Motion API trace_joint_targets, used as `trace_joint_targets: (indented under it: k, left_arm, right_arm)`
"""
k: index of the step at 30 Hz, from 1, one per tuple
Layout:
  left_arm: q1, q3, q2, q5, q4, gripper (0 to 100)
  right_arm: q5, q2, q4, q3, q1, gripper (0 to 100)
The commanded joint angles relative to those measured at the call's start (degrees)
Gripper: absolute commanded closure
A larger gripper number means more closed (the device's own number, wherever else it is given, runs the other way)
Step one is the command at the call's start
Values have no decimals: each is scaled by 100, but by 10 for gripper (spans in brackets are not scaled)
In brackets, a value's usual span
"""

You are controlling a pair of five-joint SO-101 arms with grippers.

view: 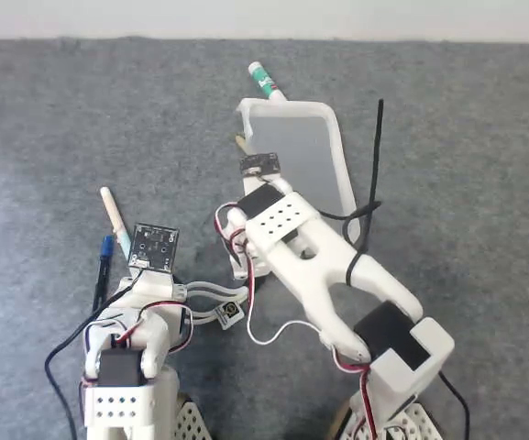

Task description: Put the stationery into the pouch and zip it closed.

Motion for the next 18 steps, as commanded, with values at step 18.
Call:
trace_joint_targets:
  k: [18]
  left_arm:
    - [-9,-31,-62,-26,35,988]
  right_arm:
    - [-88,-4,-1798,897,-286,812]
